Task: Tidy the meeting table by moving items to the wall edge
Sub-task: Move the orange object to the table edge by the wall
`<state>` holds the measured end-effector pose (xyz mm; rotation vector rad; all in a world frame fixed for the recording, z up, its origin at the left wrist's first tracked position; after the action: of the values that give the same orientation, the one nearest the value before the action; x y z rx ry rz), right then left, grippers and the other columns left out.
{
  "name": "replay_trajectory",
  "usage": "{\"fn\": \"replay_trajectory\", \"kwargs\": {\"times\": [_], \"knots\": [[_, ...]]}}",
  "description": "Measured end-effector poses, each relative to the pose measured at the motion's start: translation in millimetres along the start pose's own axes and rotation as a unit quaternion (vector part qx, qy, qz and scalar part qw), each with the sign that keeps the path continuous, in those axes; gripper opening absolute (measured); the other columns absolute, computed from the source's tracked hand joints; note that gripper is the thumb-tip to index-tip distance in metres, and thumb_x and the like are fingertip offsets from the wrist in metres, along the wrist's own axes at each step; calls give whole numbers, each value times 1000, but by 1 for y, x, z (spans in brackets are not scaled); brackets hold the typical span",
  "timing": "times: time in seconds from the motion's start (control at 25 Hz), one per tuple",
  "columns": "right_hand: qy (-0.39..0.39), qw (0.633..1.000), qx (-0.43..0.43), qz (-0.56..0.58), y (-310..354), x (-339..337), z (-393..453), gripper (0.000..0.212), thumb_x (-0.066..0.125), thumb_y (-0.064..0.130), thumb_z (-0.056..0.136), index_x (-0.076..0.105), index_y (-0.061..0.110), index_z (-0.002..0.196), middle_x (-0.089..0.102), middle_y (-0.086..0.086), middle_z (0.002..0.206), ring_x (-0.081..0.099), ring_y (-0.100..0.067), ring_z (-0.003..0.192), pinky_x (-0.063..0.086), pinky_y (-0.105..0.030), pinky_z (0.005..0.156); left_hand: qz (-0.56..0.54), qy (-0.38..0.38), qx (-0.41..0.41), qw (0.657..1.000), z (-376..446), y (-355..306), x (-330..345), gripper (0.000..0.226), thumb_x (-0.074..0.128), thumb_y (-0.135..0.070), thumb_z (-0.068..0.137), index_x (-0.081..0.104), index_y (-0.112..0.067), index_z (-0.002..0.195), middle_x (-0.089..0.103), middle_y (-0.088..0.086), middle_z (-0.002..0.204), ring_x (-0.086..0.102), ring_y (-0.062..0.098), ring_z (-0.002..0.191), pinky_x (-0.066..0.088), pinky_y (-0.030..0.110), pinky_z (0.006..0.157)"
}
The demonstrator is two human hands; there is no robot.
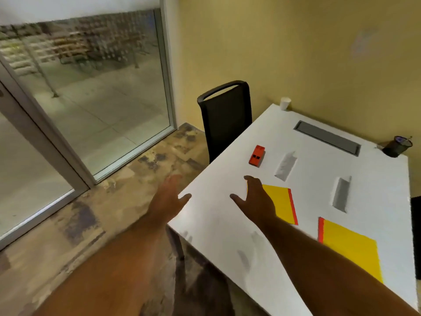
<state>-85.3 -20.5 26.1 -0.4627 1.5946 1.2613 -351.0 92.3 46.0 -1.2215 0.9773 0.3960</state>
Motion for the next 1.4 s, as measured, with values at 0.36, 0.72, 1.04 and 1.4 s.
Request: {"fn": "replay_trajectory", "kwargs": {"times": [0.36, 0.72, 1.04, 1.4], "knots": [[-105, 976, 193, -17, 61, 10, 55, 78, 71, 58, 89, 40, 24, 151, 48, 1, 150, 64, -26, 123, 56, -39, 87, -18, 124, 186, 975, 184, -4, -33, 57, 72, -30, 94, 54, -13, 145, 57, 7, 146, 52, 27, 136, 43, 37, 106], [-149, 933, 325, 43, 13, 30, 127, 73, 70, 57, 90, 42, 25, 148, 56, -2, 145, 62, -26, 127, 56, -41, 95, -32, 242, 249, 937, 297, -35, 58, 58, 75, -35, 93, 53, -19, 145, 54, 0, 147, 54, 19, 133, 45, 29, 105], [-183, 876, 413, 167, -43, 34, 197, 64, 76, 48, 90, 46, 29, 143, 62, -1, 136, 65, -20, 112, 59, -38, 94, 5, 317, 265, 911, 419, -98, 133, 59, 72, -39, 95, 50, -25, 147, 48, -2, 153, 48, 19, 141, 41, 31, 111], [-290, 656, 622, 313, -103, 137, 269, 71, 82, 31, 89, 46, 15, 148, 60, -12, 141, 64, -22, 115, 51, -24, 94, 5, 505, 288, 813, 506, -171, 335, 28, 65, -31, 93, 66, -21, 120, 64, 5, 126, 58, 32, 121, 45, 37, 102]]}}
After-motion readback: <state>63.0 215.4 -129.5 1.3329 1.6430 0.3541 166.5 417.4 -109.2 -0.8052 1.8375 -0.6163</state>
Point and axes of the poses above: each hand's wrist, its own z-axis towards the middle knuckle, its own x-axis out of the palm, y = z × x, the point moved 6 cm from there along z, towards the middle knuckle
